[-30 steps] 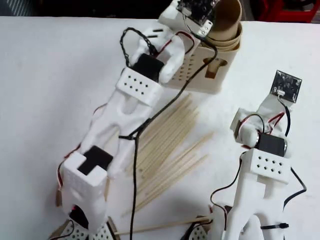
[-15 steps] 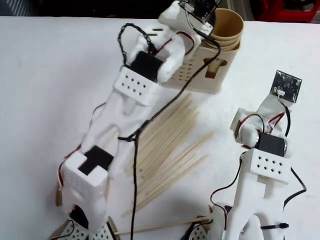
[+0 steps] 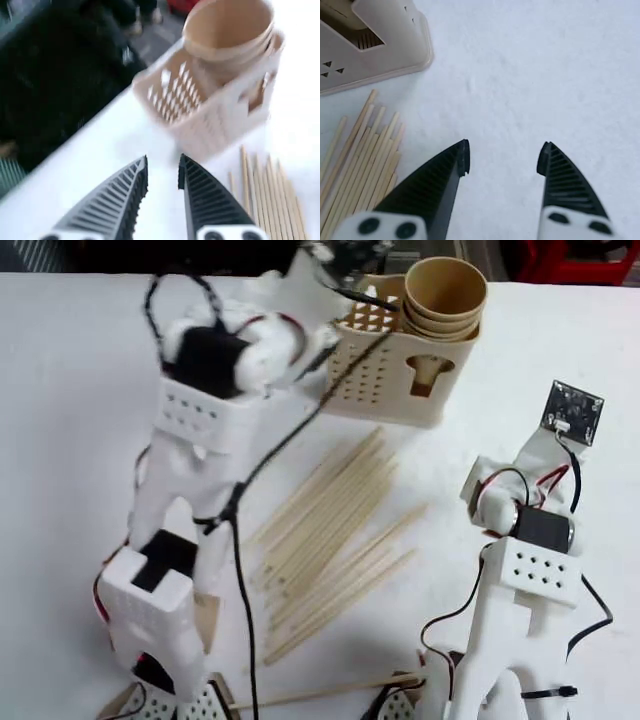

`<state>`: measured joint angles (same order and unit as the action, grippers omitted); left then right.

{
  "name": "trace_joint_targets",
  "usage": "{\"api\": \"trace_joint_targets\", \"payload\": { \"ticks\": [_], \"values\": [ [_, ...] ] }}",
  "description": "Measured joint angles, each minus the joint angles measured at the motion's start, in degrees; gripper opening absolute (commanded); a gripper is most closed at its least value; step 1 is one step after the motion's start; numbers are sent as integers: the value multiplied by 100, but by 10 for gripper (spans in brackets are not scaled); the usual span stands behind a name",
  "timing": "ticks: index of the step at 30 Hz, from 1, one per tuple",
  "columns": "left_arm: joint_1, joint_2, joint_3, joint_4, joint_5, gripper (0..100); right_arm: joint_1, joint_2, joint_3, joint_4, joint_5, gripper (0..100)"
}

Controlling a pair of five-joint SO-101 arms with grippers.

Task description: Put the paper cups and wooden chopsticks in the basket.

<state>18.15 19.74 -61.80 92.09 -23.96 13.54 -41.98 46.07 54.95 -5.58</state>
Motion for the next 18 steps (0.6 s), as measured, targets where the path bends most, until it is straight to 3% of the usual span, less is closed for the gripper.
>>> {"api": "trace_joint_targets", "payload": {
  "ticks": [4, 8, 15, 18],
  "values": [
    [-343, 0, -132, 897, 0, 120, -9, 0, 0, 0, 0, 223],
    [-870, -316, 404, 1020, 0, 121, 0, 0, 123, -132, 0, 223],
    [-1327, -1644, 2479, 1020, -44, 122, 9, 0, 281, -413, 0, 223],
    [-1574, -2497, 3534, 1020, -44, 181, -9, 0, 281, -422, 0, 223]
  ]
}}
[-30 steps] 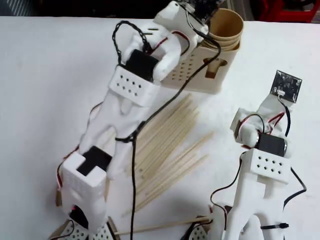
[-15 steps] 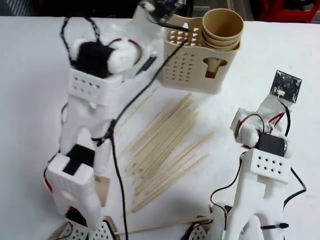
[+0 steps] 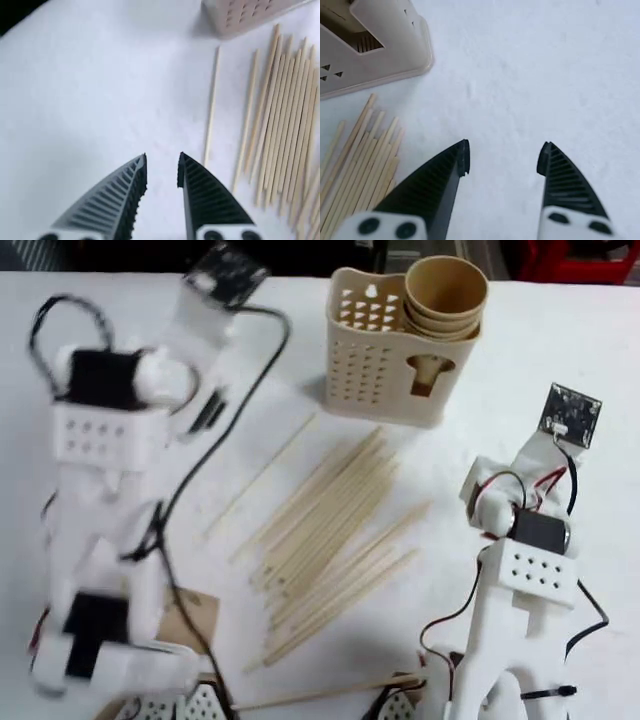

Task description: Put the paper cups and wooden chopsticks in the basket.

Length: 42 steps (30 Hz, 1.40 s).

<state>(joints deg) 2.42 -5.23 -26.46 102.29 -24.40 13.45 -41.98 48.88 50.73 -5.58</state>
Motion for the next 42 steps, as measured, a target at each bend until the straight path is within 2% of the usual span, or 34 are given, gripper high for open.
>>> {"api": "trace_joint_targets", "payload": {
  "ticks": [2, 9, 17, 27, 37, 42],
  "values": [
    [-237, -598, 695, 0, -114, 222, 9, 0, 0, 0, 0, 223],
    [-1213, -1969, 2699, 0, -492, 229, 9, 0, 0, 0, 0, 223],
    [-2259, -2057, 4255, -9, -1143, 229, -9, 0, 0, 0, 0, 223],
    [-2971, -2057, 5301, -26, -1776, 230, -141, 0, 0, 0, 0, 223],
    [-3130, -2075, 6787, -1011, -2022, 230, -141, 0, 0, 0, 0, 223],
    [-2637, -2110, 6884, -1090, -2022, 227, -149, 0, 0, 0, 0, 223]
  ]
}}
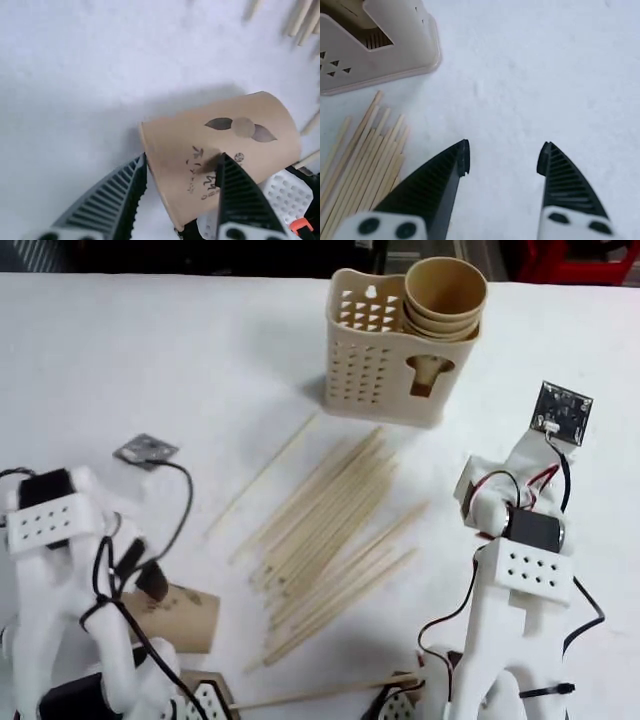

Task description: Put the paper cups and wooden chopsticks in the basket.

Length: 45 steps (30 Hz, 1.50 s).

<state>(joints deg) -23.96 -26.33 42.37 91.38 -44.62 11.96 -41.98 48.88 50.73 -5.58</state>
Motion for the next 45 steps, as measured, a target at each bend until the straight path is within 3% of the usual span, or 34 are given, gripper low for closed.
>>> {"api": "trace_joint_targets", "payload": {
  "ticks": [8, 15, 20, 26, 32, 37, 42, 45],
  "values": [
    [1090, -9, -9, -9, 0, 223, 9, 0, 0, 0, 0, 223],
    [1609, -9, -26, -9, 0, 55, 9, 0, 0, 0, 0, 223],
    [2092, -9, 44, -9, 0, 25, 9, 0, 0, 0, 0, 223],
    [2277, 0, -70, 18, 0, 23, 9, 0, 0, 0, 0, 223],
    [2277, 0, -1002, 624, 35, 24, 9, 0, 0, 0, 0, 223],
    [2277, 0, -1626, 993, 642, 56, 9, 0, 0, 0, 0, 223],
    [1890, 0, -1679, 1029, 1143, 247, 9, 0, 0, 0, 0, 223],
    [1336, 0, -1679, 1029, 1345, 299, 9, 0, 0, 0, 0, 223]
  ]
}}
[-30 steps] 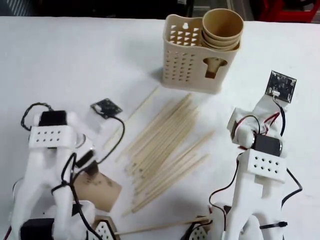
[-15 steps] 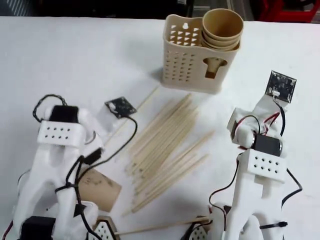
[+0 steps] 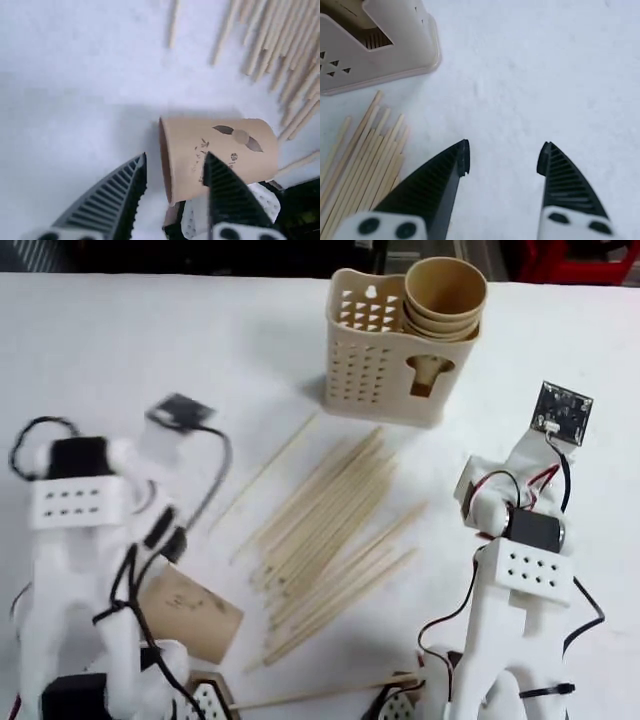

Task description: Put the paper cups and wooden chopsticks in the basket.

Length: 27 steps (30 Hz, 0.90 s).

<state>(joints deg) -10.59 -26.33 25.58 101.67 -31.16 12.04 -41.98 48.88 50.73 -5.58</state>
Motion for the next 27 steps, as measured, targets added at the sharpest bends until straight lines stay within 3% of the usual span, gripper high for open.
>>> {"api": "trace_joint_targets", "payload": {
  "ticks": [6, 18, 27],
  "values": [
    [-791, 0, 88, -9, 615, 304, 0, 0, 0, 0, 0, 223],
    [-826, 0, 2031, -1459, 1442, 302, 0, 0, 0, 0, 0, 223],
    [413, 0, 2259, -1635, 1477, 278, 0, 0, 0, 0, 0, 223]
  ]
}}
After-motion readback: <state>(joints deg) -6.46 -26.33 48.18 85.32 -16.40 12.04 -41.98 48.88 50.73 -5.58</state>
